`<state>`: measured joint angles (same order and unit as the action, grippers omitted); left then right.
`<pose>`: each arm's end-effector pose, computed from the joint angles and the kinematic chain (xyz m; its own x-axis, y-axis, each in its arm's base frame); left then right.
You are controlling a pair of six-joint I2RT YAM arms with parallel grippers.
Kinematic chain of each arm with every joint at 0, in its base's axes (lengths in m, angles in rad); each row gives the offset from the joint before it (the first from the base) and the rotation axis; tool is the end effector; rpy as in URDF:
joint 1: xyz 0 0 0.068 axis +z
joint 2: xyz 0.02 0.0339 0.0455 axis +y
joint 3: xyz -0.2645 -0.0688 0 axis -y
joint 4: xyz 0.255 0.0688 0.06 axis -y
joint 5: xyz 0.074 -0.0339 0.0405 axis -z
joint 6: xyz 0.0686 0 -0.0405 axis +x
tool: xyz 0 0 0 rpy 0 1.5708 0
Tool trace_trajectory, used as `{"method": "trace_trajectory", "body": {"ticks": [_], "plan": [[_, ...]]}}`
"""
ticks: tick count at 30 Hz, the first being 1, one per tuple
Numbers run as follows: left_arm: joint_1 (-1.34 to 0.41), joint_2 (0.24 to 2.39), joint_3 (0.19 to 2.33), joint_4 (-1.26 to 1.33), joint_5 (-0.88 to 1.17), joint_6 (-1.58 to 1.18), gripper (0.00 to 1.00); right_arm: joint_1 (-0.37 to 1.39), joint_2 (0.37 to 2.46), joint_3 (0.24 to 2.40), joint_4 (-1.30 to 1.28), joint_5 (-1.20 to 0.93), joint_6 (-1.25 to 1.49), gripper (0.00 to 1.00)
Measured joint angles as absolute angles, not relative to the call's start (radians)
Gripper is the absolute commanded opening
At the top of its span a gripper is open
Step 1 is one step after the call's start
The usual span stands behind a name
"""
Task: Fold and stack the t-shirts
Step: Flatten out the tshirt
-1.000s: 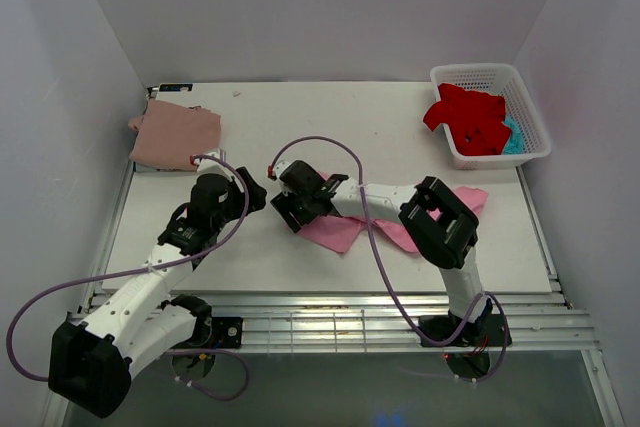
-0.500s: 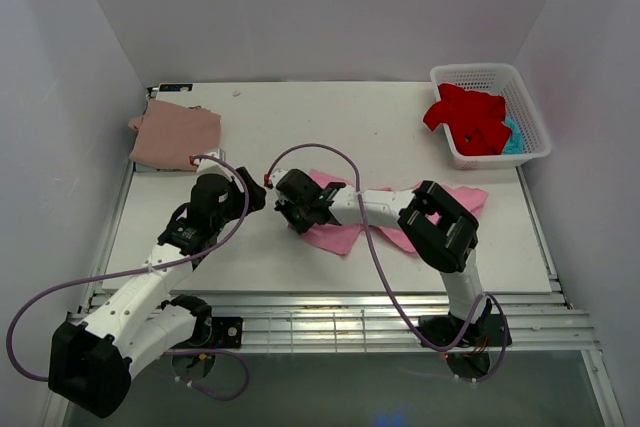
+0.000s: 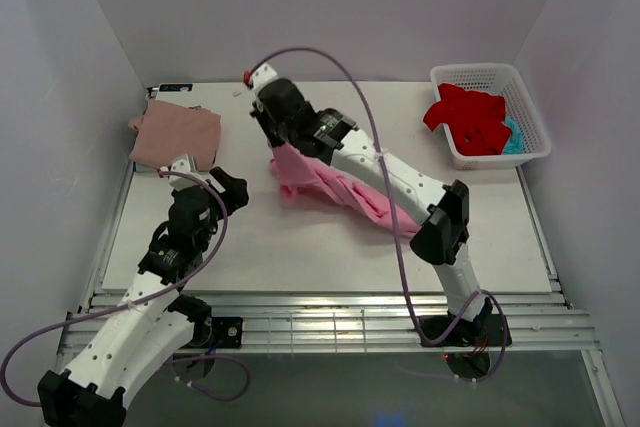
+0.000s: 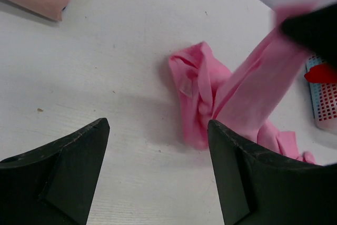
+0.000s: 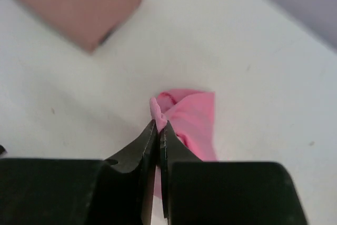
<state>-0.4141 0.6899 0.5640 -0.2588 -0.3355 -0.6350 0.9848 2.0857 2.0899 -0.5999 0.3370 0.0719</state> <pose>0.1969 -0.0619 0.2573 -0.3362 -0.4640 -0.8195 -0.1228 0.8844 -0.4503 0.3064 0.4206 0.3269 -0.3551 -0.4124 -0.8389 -0.6110 0.7816 -0.1256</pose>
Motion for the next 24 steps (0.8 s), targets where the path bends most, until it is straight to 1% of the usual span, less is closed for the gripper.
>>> {"method": "trace_trajectory", "body": {"ticks": [3,4,5,10,13,15,18,21,24], "plan": [[-0.414,0.662,0.564,-0.262,-0.36,-0.646,0.86,0.964,2.086,2.388,-0.598,0.393,0.033,0.08],[-0.414,0.662,0.564,-0.262,-0.364,-0.648,0.86,0.96,2.06,2.433,-0.567,0.42,0.014,0.08],[-0.414,0.665,0.564,-0.263,-0.367,-0.65,0.86,0.957,2.013,2.428,-0.536,0.447,-0.005,0.08],[-0.413,0.699,0.564,-0.269,-0.363,-0.656,0.86,0.918,1.753,2.27,-0.451,0.567,-0.059,0.08],[-0.413,0.701,0.562,-0.271,-0.355,-0.657,0.86,0.83,1.633,2.137,-0.425,0.634,-0.061,0.08],[-0.413,0.7,0.562,-0.268,-0.347,-0.654,0.86,0.764,1.567,2.012,-0.412,0.685,-0.057,0.08],[-0.413,0.708,0.556,-0.249,-0.311,-0.635,0.85,0.698,1.508,1.807,-0.406,0.764,-0.039,0.08],[-0.413,0.752,0.548,-0.21,-0.272,-0.617,0.84,0.681,1.477,1.595,-0.418,0.818,-0.006,0.08],[-0.413,0.824,0.514,-0.154,-0.262,-0.607,0.83,0.678,1.452,1.427,-0.453,0.858,0.032,0.08]]}}
